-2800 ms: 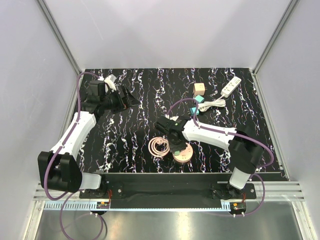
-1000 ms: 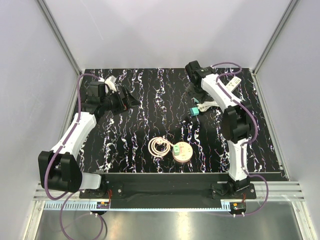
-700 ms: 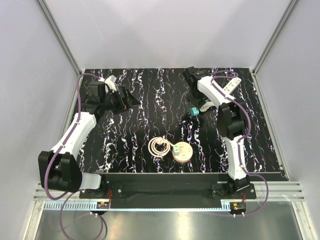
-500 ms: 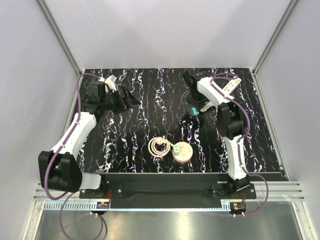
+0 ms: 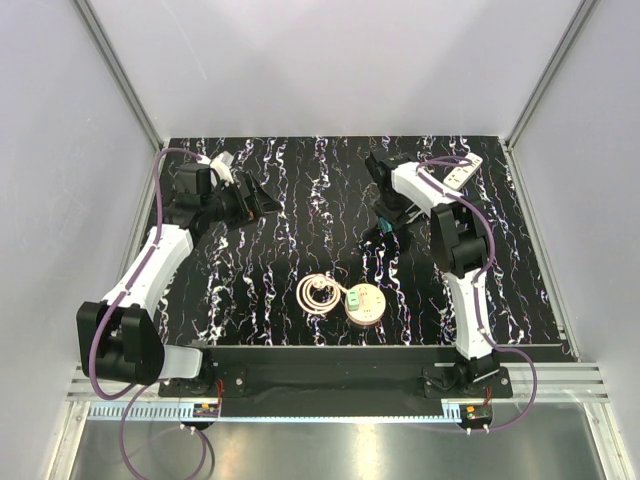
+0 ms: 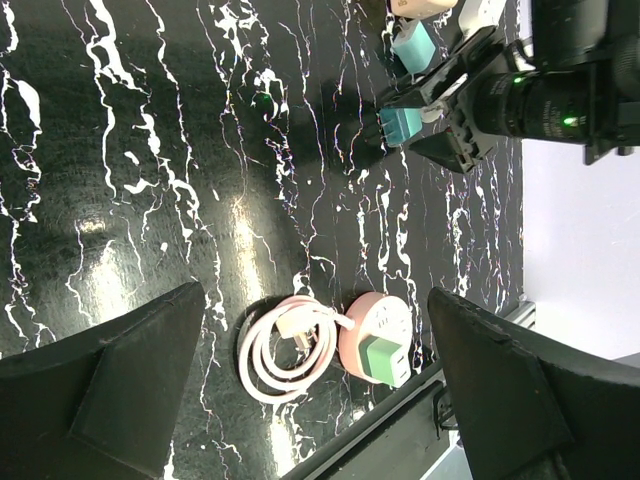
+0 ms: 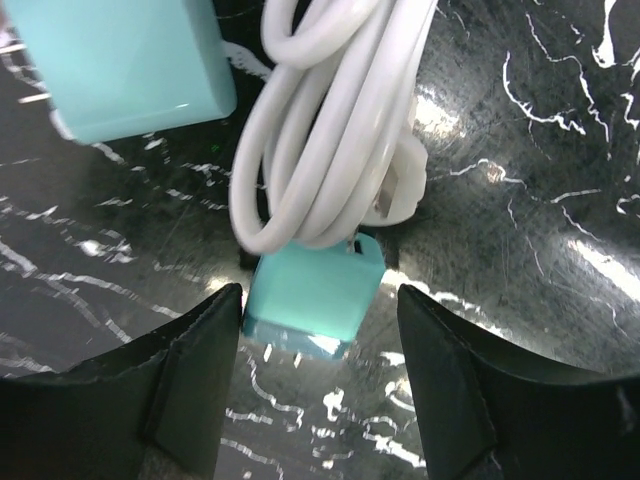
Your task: Insert the plug
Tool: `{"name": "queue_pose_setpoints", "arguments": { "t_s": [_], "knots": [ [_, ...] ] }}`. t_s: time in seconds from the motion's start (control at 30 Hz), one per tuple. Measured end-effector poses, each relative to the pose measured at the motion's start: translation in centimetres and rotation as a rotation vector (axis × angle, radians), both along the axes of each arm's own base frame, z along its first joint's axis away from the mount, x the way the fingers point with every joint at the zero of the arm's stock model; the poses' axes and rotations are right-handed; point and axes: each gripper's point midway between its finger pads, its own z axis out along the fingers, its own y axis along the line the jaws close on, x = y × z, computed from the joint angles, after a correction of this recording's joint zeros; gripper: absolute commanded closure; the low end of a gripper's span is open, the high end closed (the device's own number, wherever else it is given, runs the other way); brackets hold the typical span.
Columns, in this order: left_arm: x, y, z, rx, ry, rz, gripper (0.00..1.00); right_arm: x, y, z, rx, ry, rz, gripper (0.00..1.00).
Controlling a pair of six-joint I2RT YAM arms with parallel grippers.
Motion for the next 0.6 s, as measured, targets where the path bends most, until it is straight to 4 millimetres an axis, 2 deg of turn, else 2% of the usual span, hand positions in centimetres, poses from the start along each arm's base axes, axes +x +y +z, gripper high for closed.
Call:
{"name": "queue_pose_setpoints", "arguments": {
  "t_s": [0.13, 0.23, 0.27, 0.33, 0.37, 0.43, 0.5, 0.6],
  "knots": [
    [0.0, -0.1, 0.1, -0.005, -0.001, -0.006, 0.01, -0.2, -0.2, -1.0, -0.002, 0.0, -0.001, 0.34],
    [0.0, -0.2, 0.3, -0.012, -0.01, -0.014, 0.03, 0.3, -0.2, -1.1, 0.006, -0.019, 0.001, 0.42],
    [0.0, -0.3, 0.4, -0.017, -0.017, -0.02, 0.04, 0.3, -0.3, -1.1, 0.006, -0.02, 0.002, 0.54],
    [0.0, -0.5, 0.6, -0.025, -0.025, -0.028, 0.07, 0.2, -0.5, -1.1, 0.004, -0.022, 0.013, 0.69],
    [0.0, -0.6, 0.6, -0.031, -0.032, -0.036, 0.09, 0.1, -0.5, -1.0, 0.006, -0.027, 0.022, 0.83],
    [0.0, -0.8, 0.6, -0.043, -0.039, -0.047, 0.14, -0.2, -0.6, -0.9, 0.014, -0.033, 0.043, 0.95],
    [-0.3, -1.1, 0.6, -0.053, -0.046, -0.064, 0.17, -0.8, -0.4, -0.9, 0.038, -0.03, 0.079, 1.0],
    [-0.6, -1.8, 1.3, -0.055, -0.075, -0.089, 0.19, -2.4, 0.2, 0.0, 0.092, -0.032, 0.128, 1.0]
  ]
}}
